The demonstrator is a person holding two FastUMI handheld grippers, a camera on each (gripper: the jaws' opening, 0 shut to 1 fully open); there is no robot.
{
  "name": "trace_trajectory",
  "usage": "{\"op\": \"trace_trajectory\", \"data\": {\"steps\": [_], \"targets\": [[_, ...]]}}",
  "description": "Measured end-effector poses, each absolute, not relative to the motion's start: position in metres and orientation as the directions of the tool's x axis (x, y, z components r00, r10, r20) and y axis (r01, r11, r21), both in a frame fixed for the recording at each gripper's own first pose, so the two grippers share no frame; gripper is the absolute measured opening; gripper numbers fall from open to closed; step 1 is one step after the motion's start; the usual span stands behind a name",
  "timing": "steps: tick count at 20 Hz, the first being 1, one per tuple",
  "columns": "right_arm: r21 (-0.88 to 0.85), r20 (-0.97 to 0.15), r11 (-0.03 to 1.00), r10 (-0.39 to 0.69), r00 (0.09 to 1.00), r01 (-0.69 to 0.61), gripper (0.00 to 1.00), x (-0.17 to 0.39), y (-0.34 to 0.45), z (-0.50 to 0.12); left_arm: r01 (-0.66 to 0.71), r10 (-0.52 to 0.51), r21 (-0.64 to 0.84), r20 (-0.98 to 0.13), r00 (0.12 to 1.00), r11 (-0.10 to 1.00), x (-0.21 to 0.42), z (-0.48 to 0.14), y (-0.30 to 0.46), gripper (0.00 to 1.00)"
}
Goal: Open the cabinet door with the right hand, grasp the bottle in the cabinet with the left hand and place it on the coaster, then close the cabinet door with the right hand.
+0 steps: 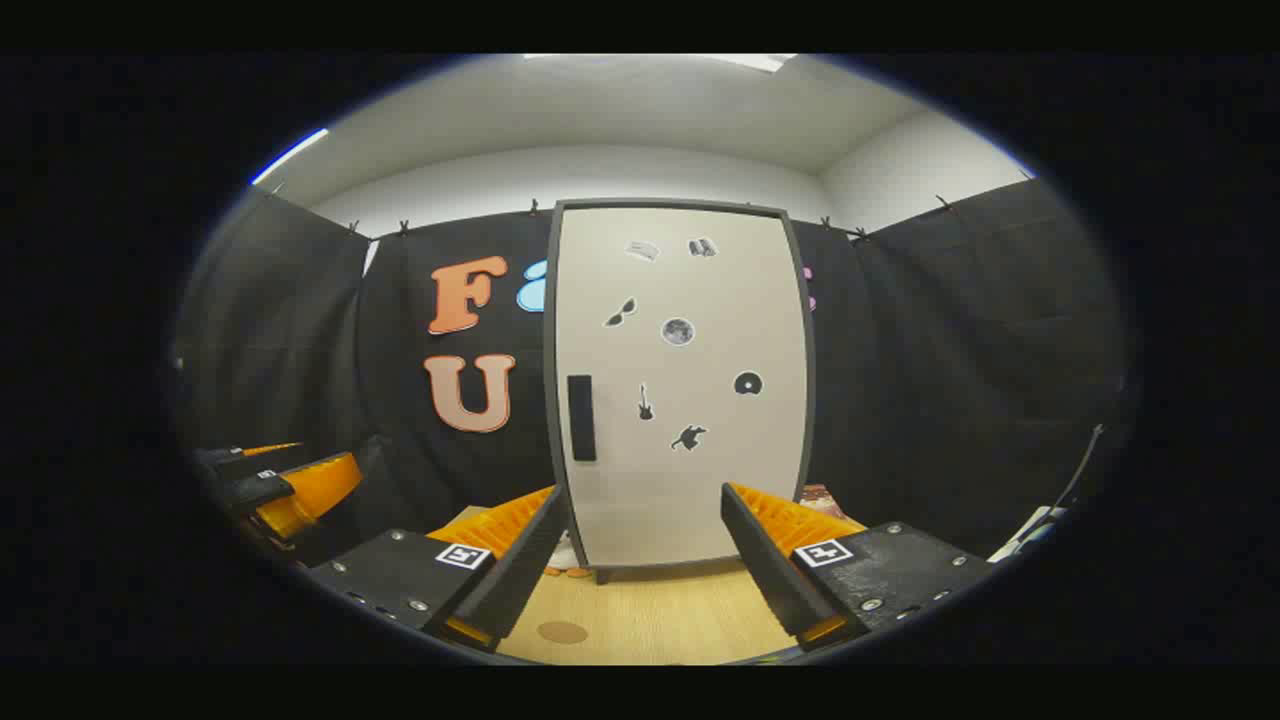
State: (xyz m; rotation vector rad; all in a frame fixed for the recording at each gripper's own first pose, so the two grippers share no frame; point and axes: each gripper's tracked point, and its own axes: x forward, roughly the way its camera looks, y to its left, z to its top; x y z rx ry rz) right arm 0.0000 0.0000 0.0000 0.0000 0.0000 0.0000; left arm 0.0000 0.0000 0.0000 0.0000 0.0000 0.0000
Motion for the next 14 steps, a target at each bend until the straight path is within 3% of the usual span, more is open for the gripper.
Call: {"op": "trace_trajectory", "data": {"steps": [11, 14], "targets": [[-0.006, -0.020, 1.000, 0.021, 1.000, -0.021, 0.95, 0.0078, -0.0017, -0.0053, -0.016, 0.016, -0.014, -0.006, 1.000, 1.000, 0.0037, -0.0027, -0.0054, 0.92], [-0.003, -0.023, 1.000, 0.020, 1.000, -0.020, 0.95, 0.0103, -0.0031, -0.0063, -0.019, 0.019, -0.015, -0.010, 1.000, 1.000, 0.0043, -0.0044, -0.0055, 0.96]]}}
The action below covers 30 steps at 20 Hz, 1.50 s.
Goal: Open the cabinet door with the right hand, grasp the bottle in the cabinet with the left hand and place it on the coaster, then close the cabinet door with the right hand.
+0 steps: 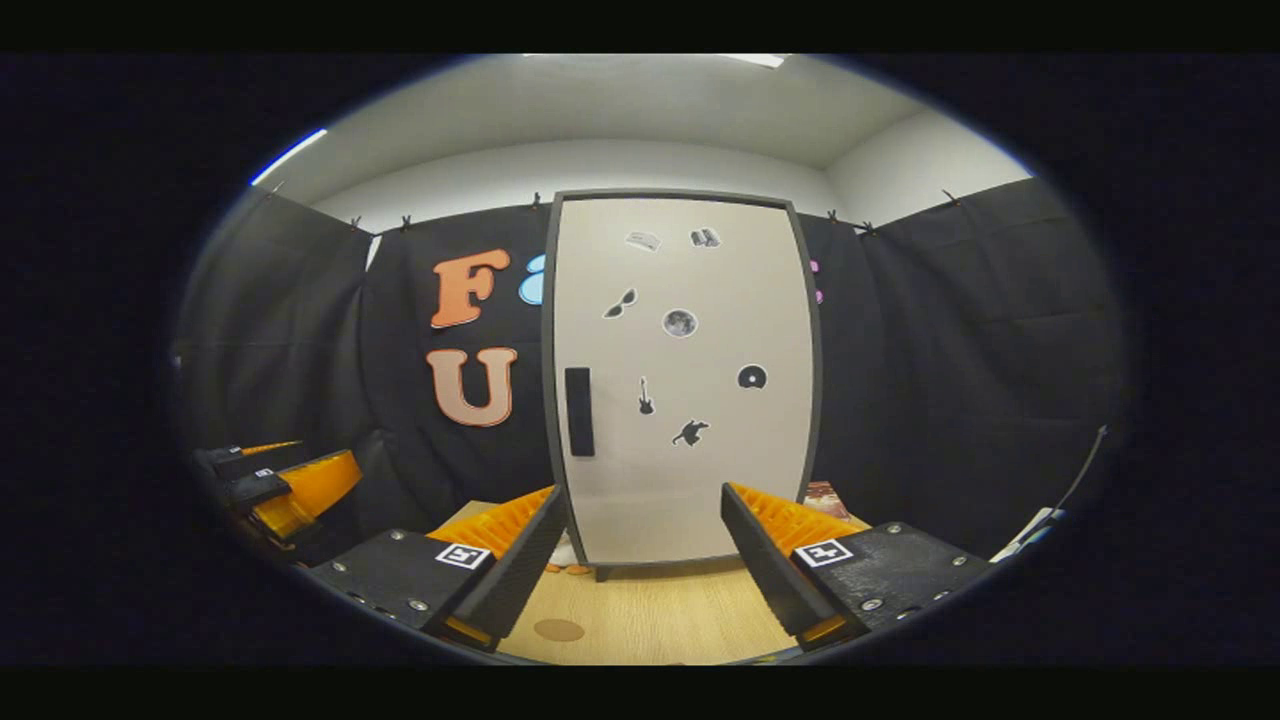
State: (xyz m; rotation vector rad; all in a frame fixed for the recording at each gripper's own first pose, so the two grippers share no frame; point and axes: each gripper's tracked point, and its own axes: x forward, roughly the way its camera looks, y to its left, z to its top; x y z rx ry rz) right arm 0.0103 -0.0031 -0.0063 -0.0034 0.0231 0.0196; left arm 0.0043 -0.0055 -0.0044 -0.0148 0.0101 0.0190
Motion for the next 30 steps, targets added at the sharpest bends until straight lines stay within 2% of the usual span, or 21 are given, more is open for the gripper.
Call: {"op": "trace_trajectory", "data": {"steps": [6, 14, 21, 23, 30], "targets": [[-0.005, -0.028, 1.000, 0.025, 0.999, -0.025, 0.97, 0.018, 0.002, -0.008, -0.021, 0.021, -0.012, -0.021, 1.000, 1.000, 0.007, -0.009, -0.001, 0.96], [-0.015, -0.028, 0.998, 0.053, 0.998, -0.054, 0.95, 0.054, 0.023, -0.002, -0.034, 0.033, -0.012, -0.022, 0.999, 0.999, 0.016, -0.012, 0.013, 0.96], [-0.033, -0.007, 0.996, 0.087, 0.996, -0.087, 0.93, 0.108, 0.051, 0.015, -0.050, 0.050, -0.026, -0.033, 0.998, 0.998, 0.030, -0.019, 0.034, 0.96], [-0.033, -0.005, 0.995, 0.094, 0.996, -0.094, 0.97, 0.126, 0.059, 0.018, -0.054, 0.053, -0.035, -0.037, 0.998, 0.998, 0.035, -0.022, 0.041, 0.95], [-0.032, 0.007, 0.995, 0.098, 0.995, -0.098, 0.95, 0.193, 0.077, 0.030, -0.097, 0.095, -0.036, -0.054, 0.994, 0.995, 0.059, -0.035, 0.078, 0.95]]}}
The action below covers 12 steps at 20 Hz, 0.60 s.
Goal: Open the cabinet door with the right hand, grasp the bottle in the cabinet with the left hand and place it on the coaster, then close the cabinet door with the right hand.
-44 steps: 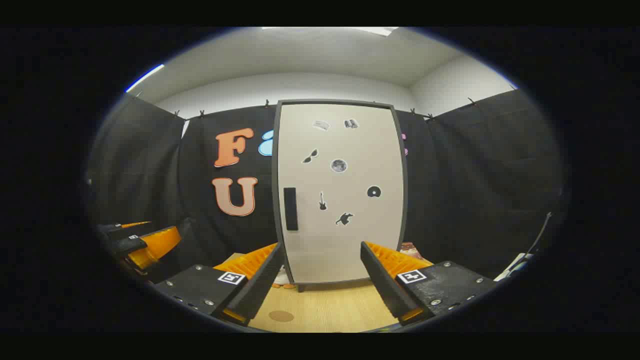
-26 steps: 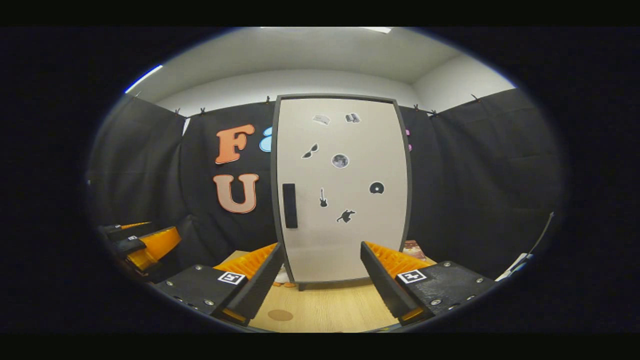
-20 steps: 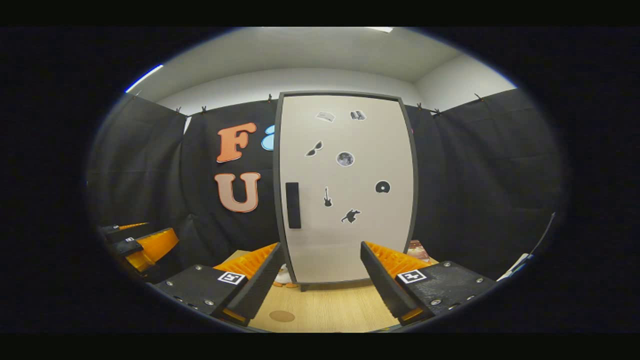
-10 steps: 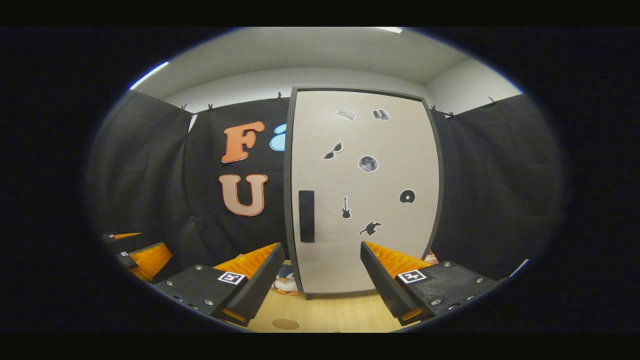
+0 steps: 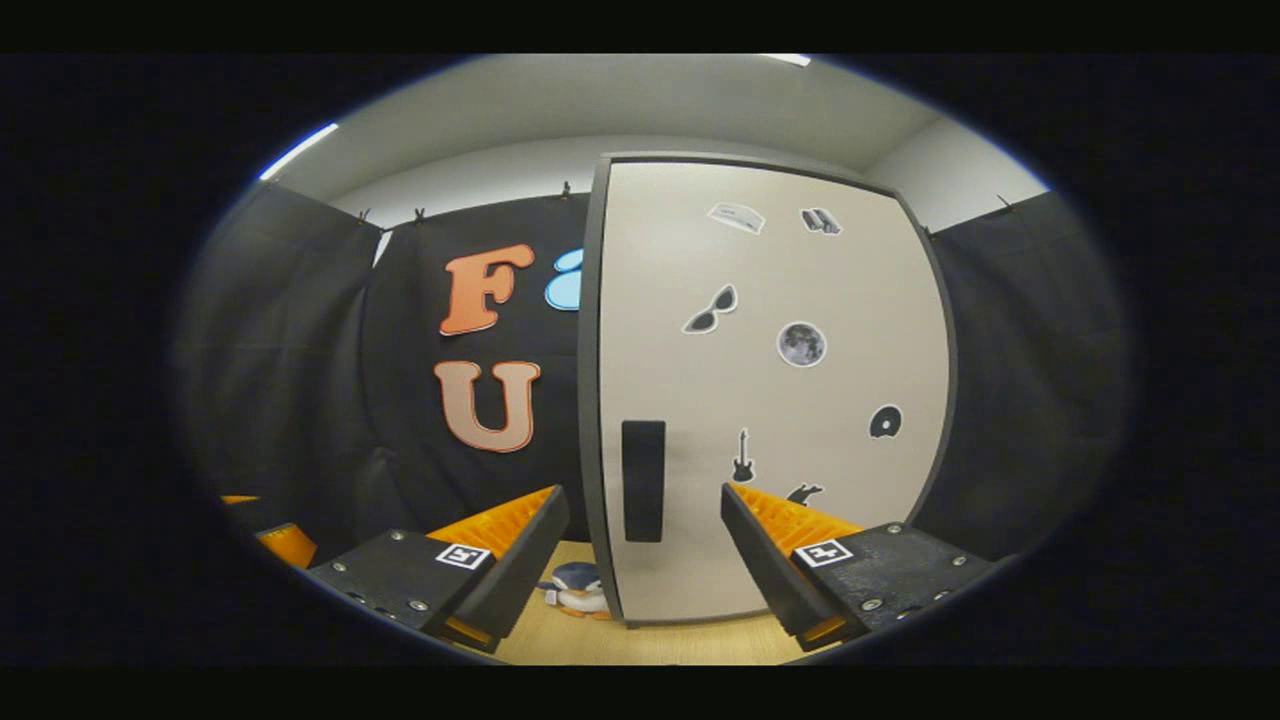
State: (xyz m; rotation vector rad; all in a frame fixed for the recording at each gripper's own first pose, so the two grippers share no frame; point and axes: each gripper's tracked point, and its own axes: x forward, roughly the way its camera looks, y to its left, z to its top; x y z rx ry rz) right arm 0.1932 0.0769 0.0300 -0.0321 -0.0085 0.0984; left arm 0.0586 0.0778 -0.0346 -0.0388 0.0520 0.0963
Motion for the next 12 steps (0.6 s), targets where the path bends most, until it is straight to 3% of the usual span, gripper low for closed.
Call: {"op": "trace_trajectory", "data": {"steps": [2, 4, 9, 12], "targets": [[-0.026, 0.001, 0.995, 0.099, 0.995, -0.099, 0.95, 0.210, 0.081, 0.028, -0.112, 0.109, -0.044, -0.061, 0.992, 0.993, 0.066, -0.039, 0.090, 0.92], [-0.017, 0.002, 0.995, 0.100, 0.995, -0.100, 0.97, 0.227, 0.084, 0.025, -0.117, 0.113, -0.051, -0.075, 0.991, 0.992, 0.072, -0.045, 0.098, 0.96], [-0.006, -0.022, 0.997, 0.074, 0.997, -0.074, 0.95, 0.262, 0.085, 0.011, -0.111, 0.108, -0.038, -0.078, 0.991, 0.993, 0.081, -0.052, 0.107, 0.95], [0.005, -0.041, 0.998, 0.057, 0.998, -0.056, 0.88, 0.274, 0.083, 0.002, -0.109, 0.107, -0.025, -0.080, 0.991, 0.994, 0.084, -0.053, 0.112, 0.99]]}}
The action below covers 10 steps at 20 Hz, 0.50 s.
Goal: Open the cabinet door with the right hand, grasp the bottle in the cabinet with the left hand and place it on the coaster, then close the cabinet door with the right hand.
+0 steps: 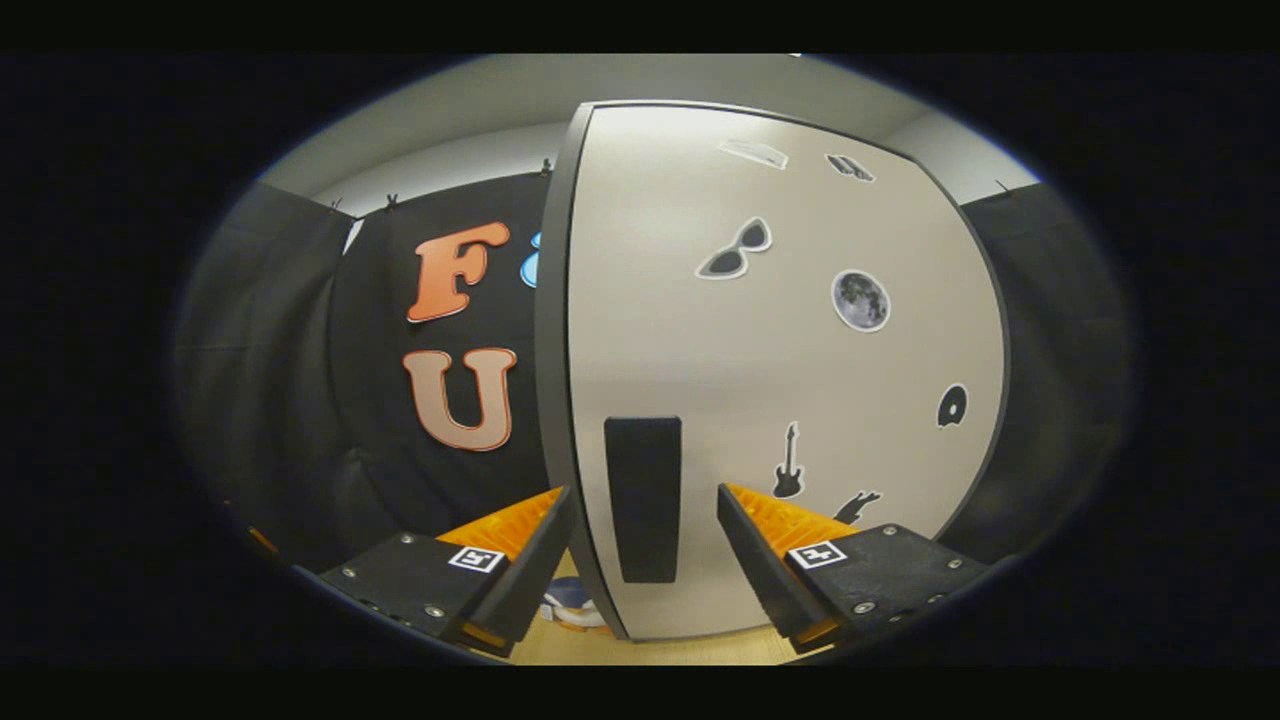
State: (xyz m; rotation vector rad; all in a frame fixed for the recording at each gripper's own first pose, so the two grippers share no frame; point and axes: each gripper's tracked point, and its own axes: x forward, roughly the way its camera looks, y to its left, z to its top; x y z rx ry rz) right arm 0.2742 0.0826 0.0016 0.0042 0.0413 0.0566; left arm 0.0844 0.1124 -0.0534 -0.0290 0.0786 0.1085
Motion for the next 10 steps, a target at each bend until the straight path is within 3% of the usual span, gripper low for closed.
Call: {"op": "trace_trajectory", "data": {"steps": [4, 6, 7, 10], "targets": [[-0.004, -0.049, 0.999, 0.031, 0.998, -0.032, 0.72, 0.2812, 0.0756, -0.0042, -0.111, 0.108, -0.027, -0.092, 0.990, 0.993, 0.0971, -0.0603, 0.1187, 0.96], [0.021, -0.058, 0.998, 0.053, 0.997, -0.052, 0.56, 0.2823, 0.0826, -0.0057, -0.111, 0.108, -0.024, -0.097, 0.989, 0.994, 0.0964, -0.0636, 0.1198, 0.95], [0.025, -0.058, 0.999, 0.045, 0.997, -0.043, 0.41, 0.2832, 0.0838, -0.0066, -0.110, 0.107, -0.022, -0.099, 0.989, 0.994, 0.0974, -0.0650, 0.1199, 0.96], [-0.013, -0.056, 0.999, 0.035, 0.998, -0.036, 0.36, 0.2796, 0.0839, -0.0057, -0.103, 0.100, -0.021, -0.097, 0.990, 0.994, 0.0962, -0.0638, 0.1163, 0.95]]}}
